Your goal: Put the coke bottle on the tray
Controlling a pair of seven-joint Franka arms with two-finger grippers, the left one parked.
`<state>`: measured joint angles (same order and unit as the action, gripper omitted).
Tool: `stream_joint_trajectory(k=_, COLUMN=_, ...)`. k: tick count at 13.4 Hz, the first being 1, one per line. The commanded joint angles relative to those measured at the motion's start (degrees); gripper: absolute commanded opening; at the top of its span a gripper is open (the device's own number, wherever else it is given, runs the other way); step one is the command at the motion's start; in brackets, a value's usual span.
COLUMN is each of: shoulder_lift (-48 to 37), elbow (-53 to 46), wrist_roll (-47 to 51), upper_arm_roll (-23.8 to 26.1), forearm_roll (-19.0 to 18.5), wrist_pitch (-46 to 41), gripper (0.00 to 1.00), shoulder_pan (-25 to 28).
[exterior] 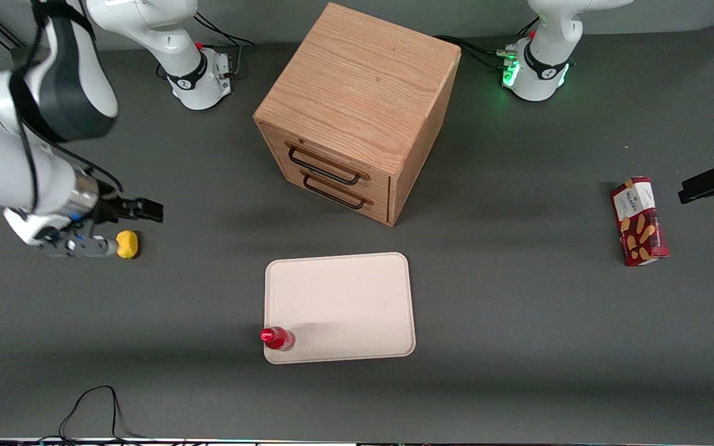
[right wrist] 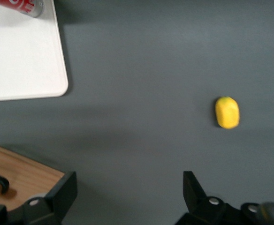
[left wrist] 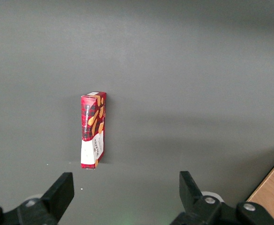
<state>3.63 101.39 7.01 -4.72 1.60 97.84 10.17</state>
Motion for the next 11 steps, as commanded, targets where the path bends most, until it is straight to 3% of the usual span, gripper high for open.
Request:
stream_joint_trajectory(k=1, shoulder_lift=-6.44, elbow=4.43, wrist_roll=-2.26, upper_arm_roll=-6.16, forearm_roll=0.43, wrist_pitch=-0.54, gripper=1.0, shoulder_pan=3.97)
stream_joint_trajectory(k=9, shoulder_lift=-4.6, elbow=-4.7, wrist_roll=-0.41, upper_arm_roll=-5.65, forearm_roll=0.51, wrist_pitch=-7.31, gripper=1.0, shoulder_pan=1.7)
stream_joint_trajectory(k=11, shoulder_lift=-4.51, elbow=-5.5, wrist_roll=-0.41, upper_arm_roll=-3.56, forearm_roll=0.78, wrist_pitch=-7.75, gripper=1.0, shoulder_pan=-0.32)
